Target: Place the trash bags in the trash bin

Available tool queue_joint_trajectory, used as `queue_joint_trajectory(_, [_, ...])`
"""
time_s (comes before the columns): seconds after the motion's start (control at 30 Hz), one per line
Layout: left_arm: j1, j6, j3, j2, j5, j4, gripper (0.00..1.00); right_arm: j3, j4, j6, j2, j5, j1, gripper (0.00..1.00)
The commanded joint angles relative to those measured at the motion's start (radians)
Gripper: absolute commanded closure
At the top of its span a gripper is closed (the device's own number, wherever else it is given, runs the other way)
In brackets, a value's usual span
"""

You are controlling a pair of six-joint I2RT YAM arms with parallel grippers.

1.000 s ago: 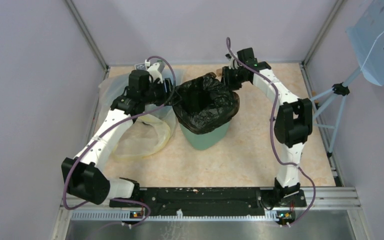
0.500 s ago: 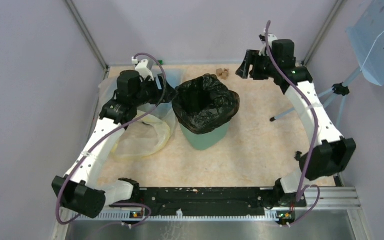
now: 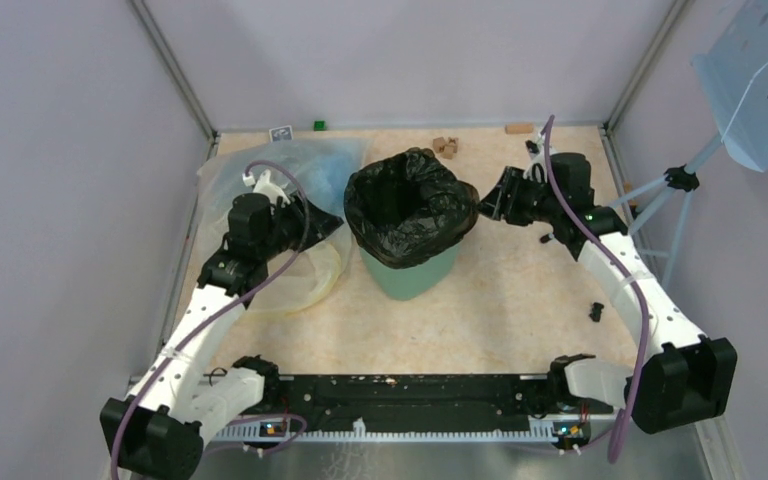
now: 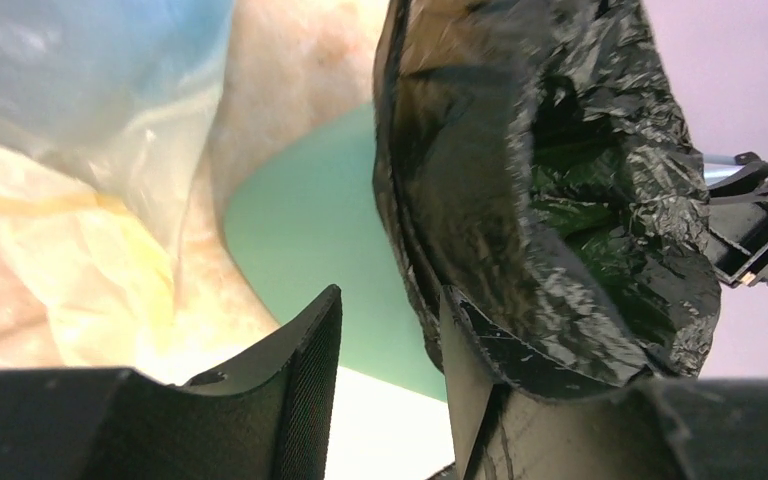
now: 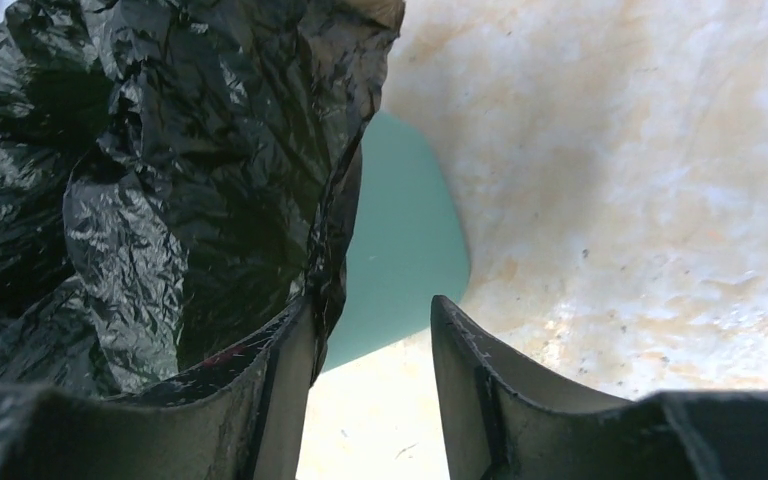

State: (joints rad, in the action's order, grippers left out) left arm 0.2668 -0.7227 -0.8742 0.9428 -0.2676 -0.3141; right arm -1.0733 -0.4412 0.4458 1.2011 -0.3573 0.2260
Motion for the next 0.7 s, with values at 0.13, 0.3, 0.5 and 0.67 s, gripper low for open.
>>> queue_joint_trajectory(0.13, [-0.008, -0.192, 0.102, -0.004, -0.082, 0.241, 0.51, 0.074, 0.182, 0.122, -0.053, -0.125, -0.008, 0.63])
queue_joint_trajectory(0.3, [-0.009, -0.221, 0.130, 0.018, -0.104, 0.295, 0.49, 0.111, 0.243, 0.163, -0.039, -0.182, -0.009, 0.73])
queue_joint_trajectory(0.5, [-0.009, -0.244, 0.135, 0.057, -0.135, 0.347, 0.51, 0.135, 0.269, 0.187, -0.032, -0.215, -0.009, 0.97])
queue_joint_trajectory(0.67, [-0.011, -0.258, 0.152, 0.065, -0.121, 0.358, 0.54, 0.163, 0.283, 0.199, -0.037, -0.219, -0.008, 1.00])
